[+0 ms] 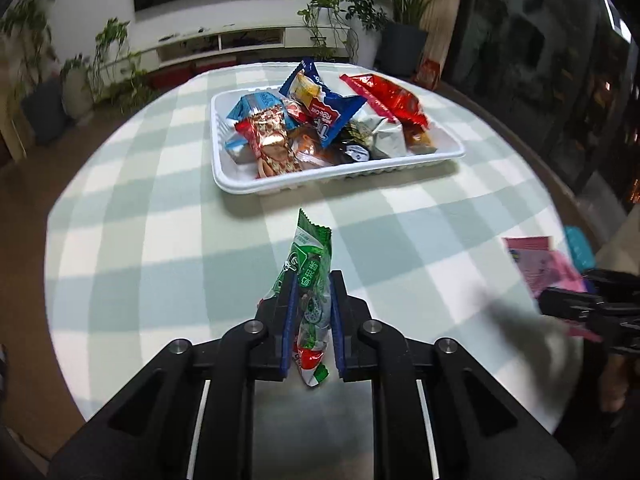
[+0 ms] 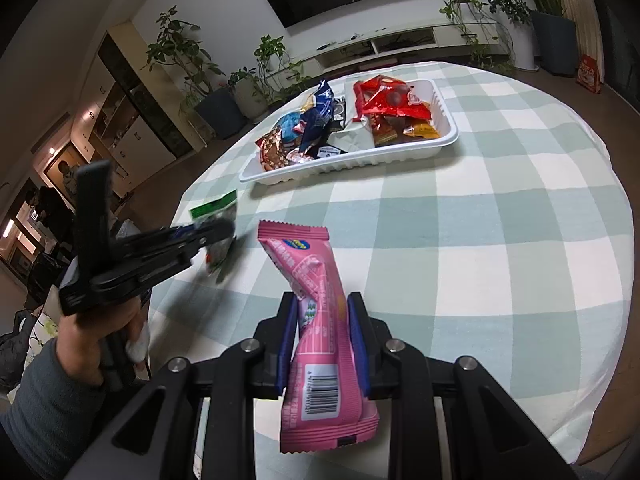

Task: Organize snacks

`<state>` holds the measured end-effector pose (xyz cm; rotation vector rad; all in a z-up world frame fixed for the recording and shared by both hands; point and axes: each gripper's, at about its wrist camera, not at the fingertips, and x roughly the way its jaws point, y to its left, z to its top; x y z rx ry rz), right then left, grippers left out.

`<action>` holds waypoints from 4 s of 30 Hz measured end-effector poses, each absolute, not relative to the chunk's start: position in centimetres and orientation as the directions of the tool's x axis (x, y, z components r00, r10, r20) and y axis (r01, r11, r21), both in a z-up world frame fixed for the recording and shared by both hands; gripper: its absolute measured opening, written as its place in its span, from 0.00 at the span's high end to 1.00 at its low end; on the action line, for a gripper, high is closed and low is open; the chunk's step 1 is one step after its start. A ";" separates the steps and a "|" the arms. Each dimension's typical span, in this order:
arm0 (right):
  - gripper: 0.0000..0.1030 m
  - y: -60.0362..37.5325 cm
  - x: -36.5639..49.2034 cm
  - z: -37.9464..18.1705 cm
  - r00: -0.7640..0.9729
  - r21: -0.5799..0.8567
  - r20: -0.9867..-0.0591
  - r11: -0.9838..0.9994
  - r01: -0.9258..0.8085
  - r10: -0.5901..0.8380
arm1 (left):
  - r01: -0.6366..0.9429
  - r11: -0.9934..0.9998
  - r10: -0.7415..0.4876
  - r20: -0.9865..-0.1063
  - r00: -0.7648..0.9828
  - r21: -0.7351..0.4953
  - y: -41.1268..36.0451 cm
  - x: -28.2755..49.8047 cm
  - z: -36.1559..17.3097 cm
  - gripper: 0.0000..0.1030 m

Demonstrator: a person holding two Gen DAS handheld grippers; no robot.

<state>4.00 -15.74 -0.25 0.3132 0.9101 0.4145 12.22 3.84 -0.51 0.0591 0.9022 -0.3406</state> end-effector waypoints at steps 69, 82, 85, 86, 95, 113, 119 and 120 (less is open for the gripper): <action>0.40 -11.5 29.1 2.1 0.656 0.189 -0.706 0.964 -0.190 0.268 | 0.166 0.917 -0.386 -0.699 0.602 -0.363 1.5 29.0 5.6 0.46; 0.09 -13.5 27.0 4.7 0.747 0.233 -0.599 0.956 -0.181 0.287 | 0.117 0.950 -0.283 -0.634 0.720 -0.290 4.2 21.6 8.1 0.10; 0.03 -14.5 25.8 5.1 0.769 0.231 -0.581 0.960 -0.157 0.266 | 0.081 0.971 -0.205 -0.609 0.767 -0.226 4.7 17.9 8.5 0.05; 0.01 -14.8 25.5 5.2 0.773 0.231 -0.578 0.961 -0.151 0.260 | 0.066 0.977 -0.179 -0.601 0.779 -0.205 4.7 16.8 8.6 0.05; 0.00 -17.4 18.4 5.9 0.800 0.241 -0.559 0.966 -0.097 0.220 | -0.056 0.986 -0.029 -0.492 0.870 -0.158 5.0 5.2 8.5 0.04; 0.00 -17.8 4.8 4.1 0.829 0.142 -0.552 0.990 -0.009 0.087 | -0.051 0.998 0.012 -0.596 0.803 -0.047 0.2 -1.6 5.2 0.04; 0.00 -17.2 5.0 3.1 0.807 0.087 -0.590 0.996 0.023 0.033 | -0.144 0.990 0.108 -0.684 0.722 0.005 1.1 -0.2 3.7 0.04; 0.00 -17.1 5.0 2.9 0.805 0.082 -0.593 0.996 0.026 0.028 | -0.140 0.990 0.095 -0.692 0.716 -0.009 1.3 -0.1 3.6 0.04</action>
